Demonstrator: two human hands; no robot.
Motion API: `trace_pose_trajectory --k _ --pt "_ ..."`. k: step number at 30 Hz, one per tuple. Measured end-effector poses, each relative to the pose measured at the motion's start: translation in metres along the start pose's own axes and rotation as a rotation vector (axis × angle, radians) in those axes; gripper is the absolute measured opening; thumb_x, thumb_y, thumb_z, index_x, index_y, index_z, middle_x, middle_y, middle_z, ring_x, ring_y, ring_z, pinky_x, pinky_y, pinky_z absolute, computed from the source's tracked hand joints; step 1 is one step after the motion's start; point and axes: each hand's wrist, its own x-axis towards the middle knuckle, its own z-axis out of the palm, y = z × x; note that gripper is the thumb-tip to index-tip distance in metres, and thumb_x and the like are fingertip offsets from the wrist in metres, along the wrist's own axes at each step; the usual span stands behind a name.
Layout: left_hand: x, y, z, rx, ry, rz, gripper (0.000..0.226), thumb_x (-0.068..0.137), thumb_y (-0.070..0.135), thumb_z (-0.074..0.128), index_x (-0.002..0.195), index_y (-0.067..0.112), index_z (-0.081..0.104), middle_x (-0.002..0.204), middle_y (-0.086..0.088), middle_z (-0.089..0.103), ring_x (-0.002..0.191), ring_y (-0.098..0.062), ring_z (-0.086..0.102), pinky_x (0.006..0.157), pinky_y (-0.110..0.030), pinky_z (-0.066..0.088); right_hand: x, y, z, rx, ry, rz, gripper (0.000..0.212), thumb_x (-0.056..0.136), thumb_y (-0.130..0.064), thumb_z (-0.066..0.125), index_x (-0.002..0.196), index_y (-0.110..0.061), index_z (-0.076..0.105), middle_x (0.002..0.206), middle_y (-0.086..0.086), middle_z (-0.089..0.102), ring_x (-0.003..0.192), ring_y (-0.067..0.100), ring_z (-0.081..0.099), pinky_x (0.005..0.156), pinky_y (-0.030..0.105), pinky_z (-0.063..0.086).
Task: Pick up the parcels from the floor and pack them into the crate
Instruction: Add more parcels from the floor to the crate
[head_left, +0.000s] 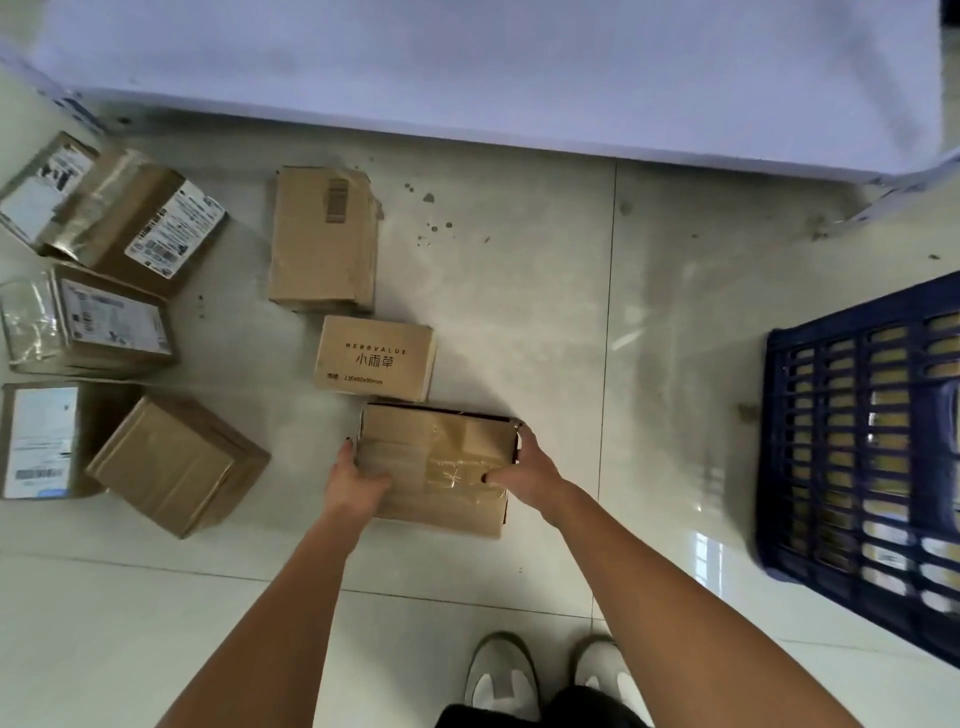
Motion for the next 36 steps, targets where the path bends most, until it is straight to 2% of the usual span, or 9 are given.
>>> trace_pose_trajectory --k 3,9,13,16,18,24,29,32,36 --pt "-0.01 -0.003 0.004 -0.068 -0.012 -0.036 0.074 0.084 0.01 0.058 0.148 0.016 0.02 0.147 -0.01 0.038 0.131 -0.032 0.04 0.11 -0.043 0.035 -0.008 0.0 0.0 0.081 0.051 0.043 0.083 0.081 -0.009 0.061 0.147 -0.027 0.013 0.106 0.002 0.051 0.103 0.024 0.056 0.078 0.025 0.046" --pt "-0.093 0.013 -0.014 -0.126 -0.012 -0.063 0.064 0.085 0.011 0.056 0.143 0.019 0.03 0.137 -0.012 0.046 0.121 -0.033 0.048 0.104 -0.044 0.042 -0.089 -0.006 -0.028 0.2 0.114 0.045 0.091 0.081 -0.009 0.06 0.147 -0.035 0.004 0.117 0.007 0.055 0.096 0.023 0.058 0.078 0.025 0.043" --pt "-0.174 0.048 -0.027 -0.256 -0.002 0.0 0.05 0.088 0.018 0.05 0.137 0.023 0.042 0.127 -0.011 0.046 0.115 -0.031 0.049 0.102 -0.048 0.042 -0.163 -0.018 -0.056 0.3 0.174 0.046 0.074 0.08 -0.017 0.065 0.142 -0.035 0.027 0.12 0.005 0.061 0.099 0.022 0.06 0.068 0.024 0.045" --pt "-0.221 0.081 -0.03 -0.406 0.009 -0.002 0.048 0.073 0.046 0.047 0.102 0.011 0.061 0.096 -0.015 0.051 0.091 -0.035 0.052 0.08 -0.049 0.046 -0.215 -0.033 -0.084 0.47 0.275 0.018 0.059 0.082 -0.026 0.066 0.132 -0.027 0.035 0.114 0.007 0.061 0.094 0.022 0.058 0.071 0.026 0.045" --pt "-0.249 0.105 -0.029 -0.529 0.018 -0.06 0.046 0.072 0.05 0.049 0.089 0.007 0.05 0.085 -0.014 0.047 0.078 -0.028 0.047 0.069 -0.041 0.038 -0.242 -0.043 -0.103 0.583 0.318 -0.031 0.059 0.083 -0.035 0.067 0.129 -0.025 0.032 0.116 0.002 0.052 0.101 0.02 0.05 0.086 0.03 0.042" --pt "-0.322 0.173 -0.004 -0.626 -0.013 0.112 0.021 0.092 0.035 0.041 0.075 0.023 0.045 0.103 -0.01 0.04 0.082 -0.019 0.044 0.075 -0.03 0.036 -0.302 -0.064 -0.167 0.821 0.49 -0.107 0.055 0.081 -0.042 0.068 0.116 -0.022 0.031 0.117 0.005 0.045 0.103 0.021 0.045 0.092 0.037 0.04" --pt "-0.363 0.207 0.036 -0.741 -0.098 0.251 0.017 0.09 0.023 0.053 0.102 0.013 0.059 0.117 -0.005 0.054 0.114 -0.025 0.051 0.101 -0.038 0.041 -0.337 -0.048 -0.237 0.79 0.558 -0.164 0.045 0.082 -0.03 0.069 0.111 -0.012 0.039 0.105 0.006 0.051 0.09 0.017 0.047 0.078 0.03 0.035" --pt "-0.389 0.23 0.058 -0.777 -0.114 0.386 0.037 0.083 -0.009 0.054 0.114 0.012 0.055 0.118 -0.004 0.057 0.113 -0.022 0.053 0.103 -0.037 0.041 -0.347 -0.029 -0.274 0.789 0.563 -0.184 0.04 0.082 -0.016 0.069 0.11 -0.017 0.041 0.112 0.006 0.058 0.095 0.017 0.051 0.08 0.027 0.04" --pt "-0.413 0.256 0.096 -0.803 -0.183 0.459 0.058 0.074 -0.023 0.051 0.113 0.02 0.053 0.123 -0.003 0.057 0.113 -0.018 0.054 0.096 -0.032 0.044 -0.358 0.016 -0.324 0.791 0.604 -0.158 0.048 0.08 -0.003 0.069 0.122 -0.015 0.048 0.112 0.004 0.061 0.097 0.017 0.054 0.084 0.028 0.044"
